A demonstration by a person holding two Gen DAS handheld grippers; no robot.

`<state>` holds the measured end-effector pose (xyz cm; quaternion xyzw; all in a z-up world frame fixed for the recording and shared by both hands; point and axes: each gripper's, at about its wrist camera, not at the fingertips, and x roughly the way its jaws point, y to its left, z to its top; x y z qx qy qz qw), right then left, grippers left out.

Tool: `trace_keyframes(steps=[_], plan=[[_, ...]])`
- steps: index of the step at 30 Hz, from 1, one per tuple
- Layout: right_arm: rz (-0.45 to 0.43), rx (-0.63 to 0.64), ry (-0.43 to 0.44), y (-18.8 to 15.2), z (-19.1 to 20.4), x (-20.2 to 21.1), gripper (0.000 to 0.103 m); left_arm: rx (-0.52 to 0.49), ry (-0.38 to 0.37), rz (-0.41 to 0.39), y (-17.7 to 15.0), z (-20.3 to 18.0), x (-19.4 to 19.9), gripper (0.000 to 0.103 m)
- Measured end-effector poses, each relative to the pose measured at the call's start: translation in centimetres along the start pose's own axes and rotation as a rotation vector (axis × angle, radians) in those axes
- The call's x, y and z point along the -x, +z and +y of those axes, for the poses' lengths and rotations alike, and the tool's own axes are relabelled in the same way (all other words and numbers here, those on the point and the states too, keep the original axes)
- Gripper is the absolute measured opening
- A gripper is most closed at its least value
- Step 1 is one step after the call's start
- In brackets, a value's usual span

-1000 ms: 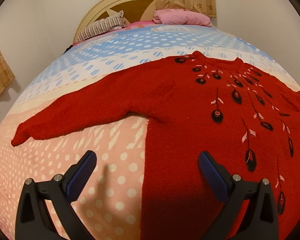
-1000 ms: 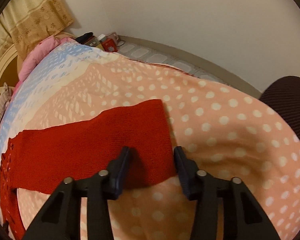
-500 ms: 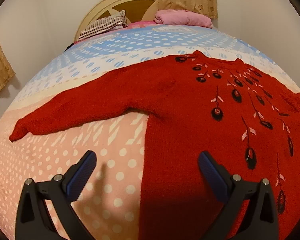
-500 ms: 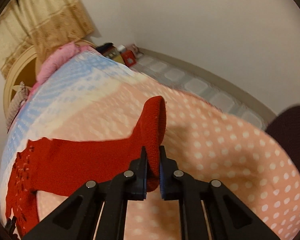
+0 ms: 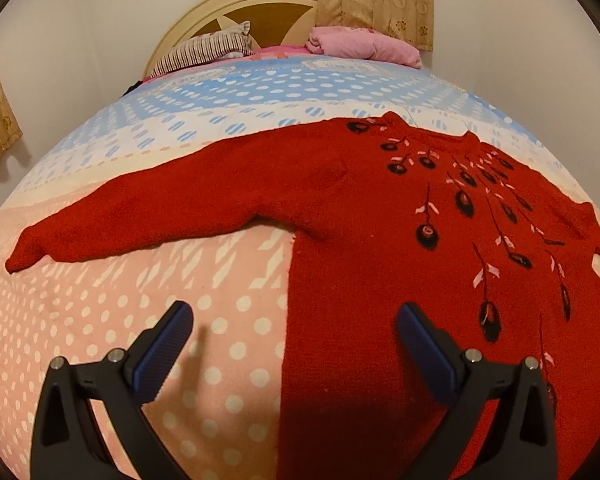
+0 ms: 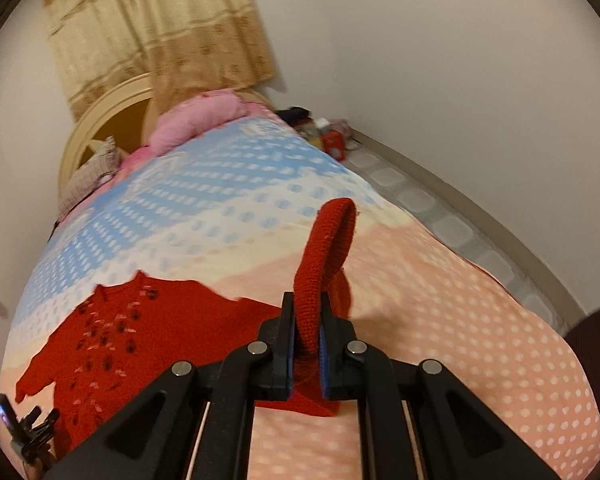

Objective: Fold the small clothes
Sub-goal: 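Lift the sleeve with the right tool and lay it across the cardigan body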

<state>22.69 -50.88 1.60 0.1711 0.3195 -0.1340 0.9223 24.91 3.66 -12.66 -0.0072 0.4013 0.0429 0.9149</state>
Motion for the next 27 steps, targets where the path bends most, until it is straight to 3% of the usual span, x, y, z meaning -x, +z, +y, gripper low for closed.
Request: trace_keyframes(steps=[13, 27], plan=[[-0.068, 0.185, 0.148, 2.7, 13.2, 2.8, 0.009, 0.064, -0.053, 0.002, -0.1, 1.2, -0.1, 0.103], [-0.045, 0.368, 0.318, 0.3, 28.2, 1.1, 0.009, 0.112, -0.098, 0.011, -0.3, 2.2, -0.3, 0.103]])
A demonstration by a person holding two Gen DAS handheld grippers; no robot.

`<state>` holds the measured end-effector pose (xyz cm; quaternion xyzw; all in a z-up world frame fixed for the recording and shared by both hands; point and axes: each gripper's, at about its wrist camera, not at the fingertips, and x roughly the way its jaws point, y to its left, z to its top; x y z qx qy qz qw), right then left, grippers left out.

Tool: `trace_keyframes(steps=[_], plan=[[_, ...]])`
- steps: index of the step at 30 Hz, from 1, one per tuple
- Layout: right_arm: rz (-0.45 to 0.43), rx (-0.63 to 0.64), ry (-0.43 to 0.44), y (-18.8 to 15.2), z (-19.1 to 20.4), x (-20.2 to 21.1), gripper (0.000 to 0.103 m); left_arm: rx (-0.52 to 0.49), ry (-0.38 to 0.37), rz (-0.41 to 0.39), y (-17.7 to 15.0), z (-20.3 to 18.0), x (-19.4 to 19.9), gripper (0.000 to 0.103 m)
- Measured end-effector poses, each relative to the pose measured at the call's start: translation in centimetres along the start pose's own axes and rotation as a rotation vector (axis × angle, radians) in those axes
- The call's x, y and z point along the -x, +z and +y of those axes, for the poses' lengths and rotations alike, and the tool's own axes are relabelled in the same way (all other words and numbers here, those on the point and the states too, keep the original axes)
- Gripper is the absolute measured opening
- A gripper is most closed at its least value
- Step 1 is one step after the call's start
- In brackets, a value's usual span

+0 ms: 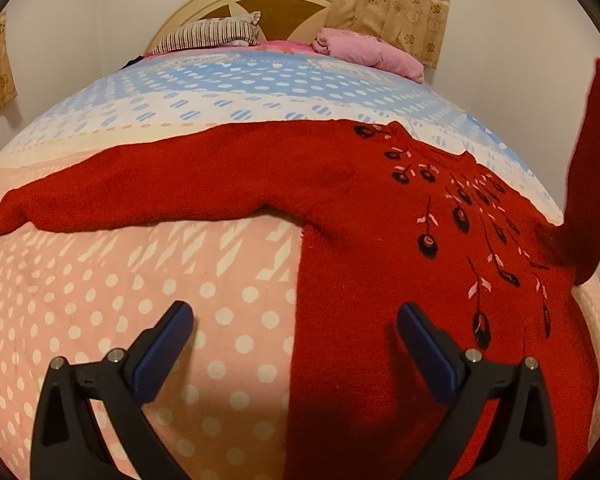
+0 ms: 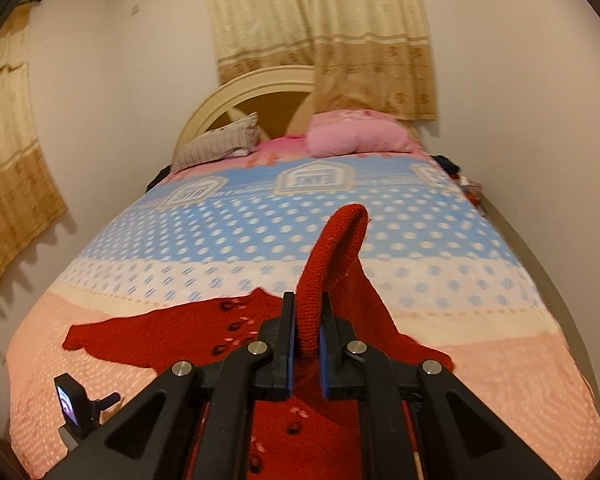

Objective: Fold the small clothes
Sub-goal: 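Lift the sleeve with the right tool and lay it across the cardigan body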

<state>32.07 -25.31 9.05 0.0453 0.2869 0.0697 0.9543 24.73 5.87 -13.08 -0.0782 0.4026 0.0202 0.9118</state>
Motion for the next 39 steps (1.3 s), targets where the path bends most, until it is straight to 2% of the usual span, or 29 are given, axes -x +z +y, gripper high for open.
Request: trace_keyframes(steps=[8, 13, 16, 18, 19, 20, 22, 25, 27, 29, 31, 33, 36, 39], plan=[[0.068, 0.061, 0.11, -2.8, 7.4, -7.6, 0.009, 0.004, 0.005, -0.006, -0.2, 0.1, 0.2, 0.103], [0.148, 0.069, 0.144, -7.4, 11.2, -14.9, 0.009, -0.001, 0.018, -0.006, -0.3, 0.2, 0.2, 0.103], [0.211, 0.046, 0.201, -10.8, 12.3, -19.1, 0.01, 0.006, 0.019, 0.003, -0.3, 0.3, 0.0, 0.103], [0.262, 0.024, 0.203, -12.5, 12.3, -20.7, 0.033, 0.008, 0.019, 0.009, -0.4, 0.5, 0.1, 0.103], [0.291, 0.008, 0.216, -13.1, 12.0, -21.0, 0.058, 0.005, 0.017, 0.017, -0.4, 0.6, 0.1, 0.103], [0.302, -0.005, 0.233, -13.5, 11.6, -20.8, 0.066, 0.001, 0.009, 0.03, -0.5, 0.8, 0.1, 0.103], [0.292, 0.006, 0.234, -13.8, 10.7, -19.3, 0.066, -0.011, -0.018, 0.06, -0.5, 1.2, 0.1, 0.103], [0.263, 0.044, 0.186, -13.8, 8.2, -16.0, 0.066, -0.041, -0.026, 0.068, 0.0, 1.7, 0.8, 0.103], [0.252, 0.056, 0.139, -14.1, 6.3, -14.1, 0.066, -0.066, -0.038, 0.045, 0.8, 1.5, 1.8, 0.103], [0.25, 0.049, 0.089, -14.8, 4.1, -12.5, 0.067, -0.091, -0.083, 0.001, 2.3, 0.8, 2.9, 0.103], [0.254, 0.03, 0.071, -15.5, 2.5, -11.7, 0.067, -0.109, -0.123, -0.045, 3.9, -0.3, 3.6, 0.103], [0.259, 0.01, 0.065, -16.6, 1.3, -10.9, 0.067, -0.143, -0.132, -0.073, 5.3, -1.9, 3.3, 0.102], [0.266, 0.017, 0.062, -18.7, 1.0, -10.3, 0.067, -0.197, -0.118, -0.051, 6.5, -4.0, 0.7, 0.091], [0.261, 0.08, 0.029, -21.3, 1.9, -10.2, 0.068, -0.223, -0.05, 0.013, 6.9, -5.1, -3.7, 0.069]])
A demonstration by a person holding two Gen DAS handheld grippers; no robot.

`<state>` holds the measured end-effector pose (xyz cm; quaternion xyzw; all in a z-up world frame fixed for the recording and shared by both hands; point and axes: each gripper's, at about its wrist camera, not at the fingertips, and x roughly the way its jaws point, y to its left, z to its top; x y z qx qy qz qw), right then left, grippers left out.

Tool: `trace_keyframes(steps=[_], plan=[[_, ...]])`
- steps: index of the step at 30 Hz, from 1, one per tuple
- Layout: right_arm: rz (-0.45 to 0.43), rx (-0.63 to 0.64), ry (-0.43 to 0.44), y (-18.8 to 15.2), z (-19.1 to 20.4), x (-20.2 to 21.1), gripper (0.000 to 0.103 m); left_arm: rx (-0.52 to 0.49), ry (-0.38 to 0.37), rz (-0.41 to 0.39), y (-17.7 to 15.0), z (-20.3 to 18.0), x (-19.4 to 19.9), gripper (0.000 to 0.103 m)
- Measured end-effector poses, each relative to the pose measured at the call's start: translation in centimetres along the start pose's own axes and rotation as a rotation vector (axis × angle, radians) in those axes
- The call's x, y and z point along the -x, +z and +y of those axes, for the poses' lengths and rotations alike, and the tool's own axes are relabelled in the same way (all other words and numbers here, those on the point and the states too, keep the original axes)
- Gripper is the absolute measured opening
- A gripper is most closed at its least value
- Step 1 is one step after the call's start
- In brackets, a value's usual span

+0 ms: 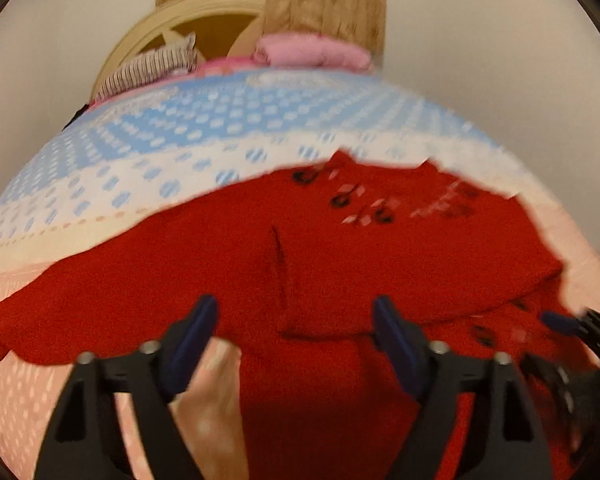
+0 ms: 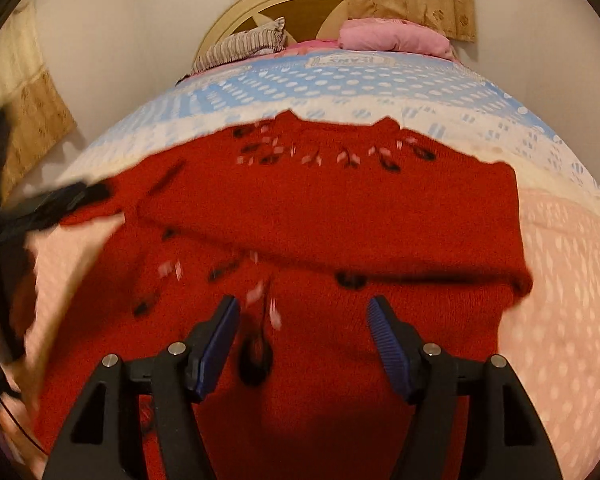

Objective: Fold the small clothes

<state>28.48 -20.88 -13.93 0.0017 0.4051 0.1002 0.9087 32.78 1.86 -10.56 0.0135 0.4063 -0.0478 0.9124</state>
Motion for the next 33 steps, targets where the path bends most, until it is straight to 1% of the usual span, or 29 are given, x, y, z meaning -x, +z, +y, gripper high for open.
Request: trace_keyframes(steps=[2, 3, 4, 5, 8, 10, 12, 14, 18, 20, 21, 23, 25, 26, 27, 28, 30, 31, 32, 33], plan=[[-0.012, 0.023, -0.021, -0.8, 0.4, 0.1, 0.069, 0.035, -0.01, 0.059, 0.1, 0.4, -2.7, 0.026], [-0.022, 0.024, -0.019, -0.9, 0.4, 0.4, 0.07, 0.066, -0.036, 0.082, -0.1, 0.7, -3.5, 0.02], [-0.032, 0.022, -0.012, -0.9, 0.3, 0.5, 0.075, 0.085, -0.048, 0.072, -0.3, 0.7, -3.4, 0.017], [-0.033, 0.018, -0.005, -1.1, 0.2, 0.5, 0.077, 0.096, -0.053, 0.044, -0.4, 0.7, -2.9, 0.012], [-0.021, 0.0, 0.008, -1.1, -0.2, 0.1, 0.077, 0.115, -0.069, -0.008, -0.7, 0.7, -1.0, 0.011], [-0.021, 0.005, 0.005, -1.1, -0.1, 0.1, 0.077, 0.165, -0.083, -0.035, -1.1, 1.6, 0.4, 0.01], [-0.021, 0.011, -0.002, -1.1, 0.1, 0.1, 0.077, 0.198, -0.081, -0.048, -1.2, 2.4, 1.1, 0.008], [-0.021, 0.012, -0.005, -1.1, 0.1, 0.1, 0.077, 0.233, -0.106, -0.057, -1.8, 3.1, 1.6, 0.008], [-0.025, 0.011, -0.009, -1.2, 0.1, 0.3, 0.077, 0.239, -0.109, -0.06, -2.6, 3.2, 1.8, 0.008], [-0.029, 0.008, -0.007, -1.1, 0.0, 0.5, 0.077, 0.223, -0.074, -0.063, -2.9, 3.0, 1.8, 0.008], [-0.034, -0.001, 0.006, -1.1, -0.2, 0.8, 0.077, 0.232, -0.072, -0.067, -3.1, 3.2, 1.8, 0.008], [-0.06, -0.039, 0.041, -1.0, -1.0, 1.8, 0.077, 0.235, -0.083, -0.07, -3.4, 3.2, 1.8, 0.008], [-0.089, -0.11, 0.058, -0.3, -2.7, 2.6, 0.077, 0.205, -0.07, -0.059, -3.7, 2.8, 1.4, 0.009], [-0.086, -0.13, 0.058, 0.0, -3.4, 2.6, 0.077, 0.203, -0.065, -0.048, -3.8, 2.7, 1.1, 0.012], [-0.069, -0.165, 0.056, 0.6, -4.6, 2.1, 0.077, 0.21, -0.047, -0.032, -3.7, 2.6, 0.6, 0.012], [-0.056, -0.187, 0.054, 0.9, -5.4, 1.8, 0.077, 0.215, -0.044, -0.018, -3.8, 2.8, 0.5, 0.016], [-0.035, -0.266, 0.063, 1.6, -7.9, 0.8, 0.077, 0.225, -0.054, 0.005, -3.8, 2.8, 0.0, 0.032], [-0.029, -0.307, 0.068, 1.6, -9.1, 0.5, 0.077, 0.228, -0.05, 0.005, -4.0, 2.8, 0.1, 0.046], [-0.028, -0.351, 0.087, 1.5, -10.3, 0.3, 0.075, 0.228, -0.045, -0.002, -4.2, 2.7, 0.2, 0.059], [-0.034, -0.397, 0.126, 1.3, -11.5, 0.2, 0.074, 0.228, -0.041, -0.01, -4.3, 2.7, 0.4, 0.063]])
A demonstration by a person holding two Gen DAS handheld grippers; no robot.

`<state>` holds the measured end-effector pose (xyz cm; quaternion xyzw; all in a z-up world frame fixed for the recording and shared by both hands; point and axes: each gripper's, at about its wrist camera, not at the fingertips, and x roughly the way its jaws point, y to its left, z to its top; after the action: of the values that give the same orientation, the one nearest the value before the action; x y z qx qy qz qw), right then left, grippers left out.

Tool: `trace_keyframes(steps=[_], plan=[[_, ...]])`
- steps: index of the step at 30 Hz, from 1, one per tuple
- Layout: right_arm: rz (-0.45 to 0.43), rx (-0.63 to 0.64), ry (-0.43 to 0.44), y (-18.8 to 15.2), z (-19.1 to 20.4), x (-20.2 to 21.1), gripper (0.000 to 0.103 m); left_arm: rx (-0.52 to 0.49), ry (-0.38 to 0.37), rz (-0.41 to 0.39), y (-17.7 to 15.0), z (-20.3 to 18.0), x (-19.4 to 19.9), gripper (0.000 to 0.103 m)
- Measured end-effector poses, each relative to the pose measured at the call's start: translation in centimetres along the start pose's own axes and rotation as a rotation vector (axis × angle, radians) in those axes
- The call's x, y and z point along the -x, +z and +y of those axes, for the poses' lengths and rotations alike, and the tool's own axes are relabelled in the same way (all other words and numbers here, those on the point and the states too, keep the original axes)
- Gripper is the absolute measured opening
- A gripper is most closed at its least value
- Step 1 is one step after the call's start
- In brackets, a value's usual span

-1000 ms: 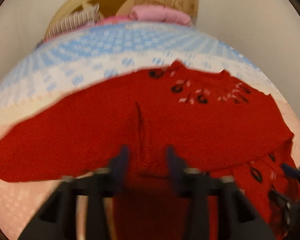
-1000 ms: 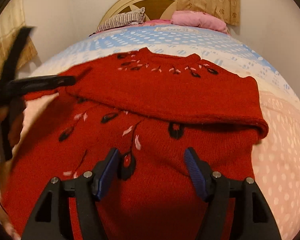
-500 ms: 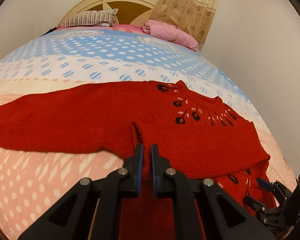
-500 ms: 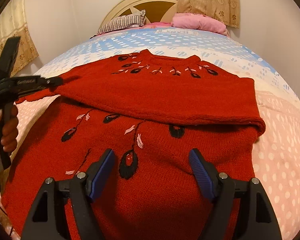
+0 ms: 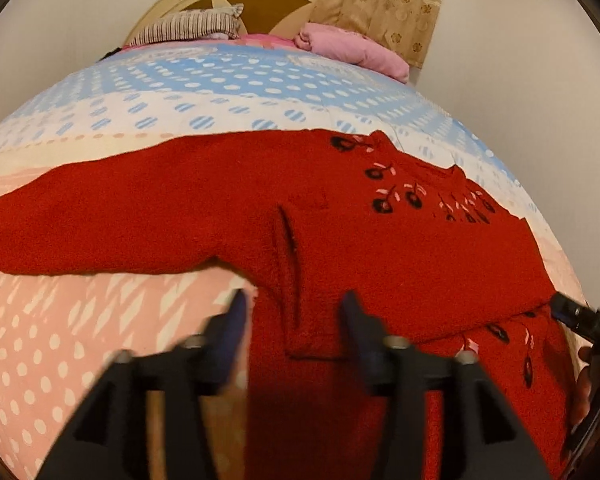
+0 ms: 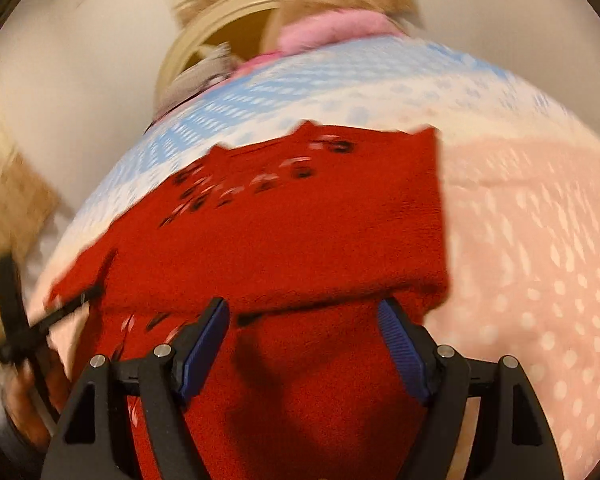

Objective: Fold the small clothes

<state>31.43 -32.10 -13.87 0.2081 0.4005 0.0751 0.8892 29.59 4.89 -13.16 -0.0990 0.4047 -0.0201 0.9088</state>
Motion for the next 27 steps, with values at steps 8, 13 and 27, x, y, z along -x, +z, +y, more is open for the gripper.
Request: trace_keyframes(steps=[8, 13, 27], plan=[[0.005, 0.008, -0.062, -1.4, -0.8, 1.4, 0.048, 0.022, 0.027, 0.018, -1.4, 0.7, 0.3, 0.075], [-0.031, 0.089, -0.162, -0.3, 1.6, 4.9, 0.053, 0.004, 0.033, 0.021, -1.5, 0.4, 0.3, 0.079], [0.111, 0.199, -0.147, -0.5, 1.1, 0.5, 0.053, 0.03, -0.003, 0.013, -2.6, 1.6, 1.8, 0.093]])
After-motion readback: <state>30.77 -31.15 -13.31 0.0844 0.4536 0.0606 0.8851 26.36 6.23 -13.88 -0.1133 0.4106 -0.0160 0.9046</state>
